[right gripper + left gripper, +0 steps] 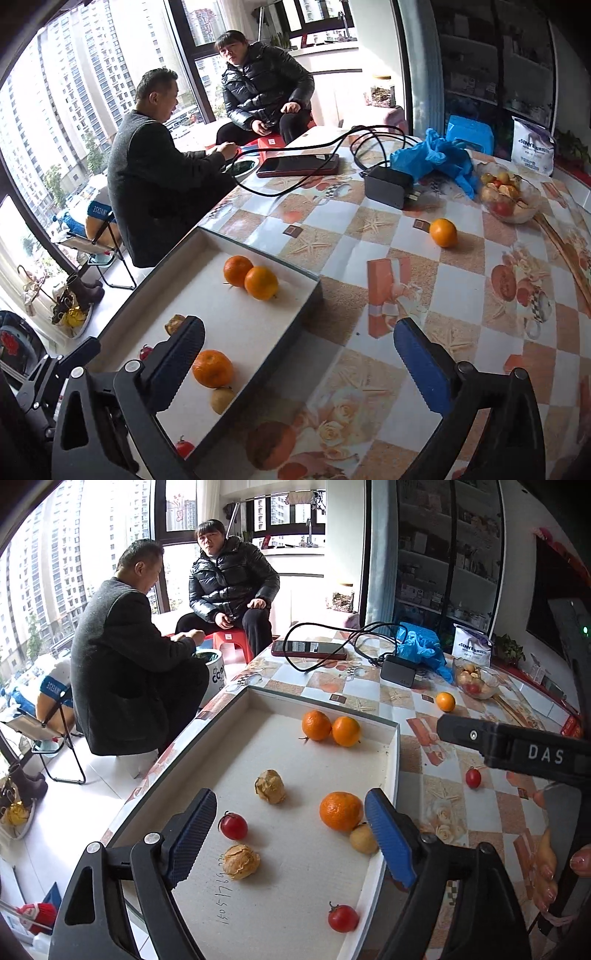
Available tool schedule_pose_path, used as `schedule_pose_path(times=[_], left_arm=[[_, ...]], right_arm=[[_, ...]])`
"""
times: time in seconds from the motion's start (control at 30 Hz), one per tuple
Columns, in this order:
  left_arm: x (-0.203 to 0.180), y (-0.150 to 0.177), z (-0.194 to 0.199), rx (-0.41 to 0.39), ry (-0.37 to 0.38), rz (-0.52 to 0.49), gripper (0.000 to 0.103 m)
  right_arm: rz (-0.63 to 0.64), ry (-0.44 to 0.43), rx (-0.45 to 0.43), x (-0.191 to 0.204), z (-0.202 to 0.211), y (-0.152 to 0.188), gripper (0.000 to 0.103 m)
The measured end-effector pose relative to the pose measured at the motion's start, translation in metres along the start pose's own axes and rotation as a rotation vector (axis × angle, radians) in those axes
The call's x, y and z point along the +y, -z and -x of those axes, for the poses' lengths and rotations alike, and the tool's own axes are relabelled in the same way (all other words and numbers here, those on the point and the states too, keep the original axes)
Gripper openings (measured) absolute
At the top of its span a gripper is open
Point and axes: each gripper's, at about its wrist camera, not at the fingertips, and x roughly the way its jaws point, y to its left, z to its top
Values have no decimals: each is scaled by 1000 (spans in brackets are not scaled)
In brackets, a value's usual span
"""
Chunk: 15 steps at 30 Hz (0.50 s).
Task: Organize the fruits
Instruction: 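Move both open tools toward the last red tomato and orange on the table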
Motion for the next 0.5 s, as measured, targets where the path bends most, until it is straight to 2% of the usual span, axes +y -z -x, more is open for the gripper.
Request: schedule_pose_path(times=[0.07, 0.13, 0.23, 0.37, 0.43, 0.5], left_arm=[[-10, -4, 4, -3, 22, -11, 85], [-20, -8, 6, 1, 49, -11, 85], [-36, -12, 6, 24, 93, -13, 85], [-54, -20, 7, 59, 113, -46, 85], [-60, -27, 8, 67, 119, -54, 85], [-66, -37, 7, 77, 137, -56, 85]], right_arm=[[13, 100, 21, -23, -4, 10, 103], [-14, 149, 68, -48, -15, 21, 103], [-68, 157, 113, -75, -29, 35, 103], [-42, 165, 101, -77, -41, 40, 102], [-16, 162, 111, -71, -49, 40, 79], [17, 182, 103, -62, -54, 40, 69]])
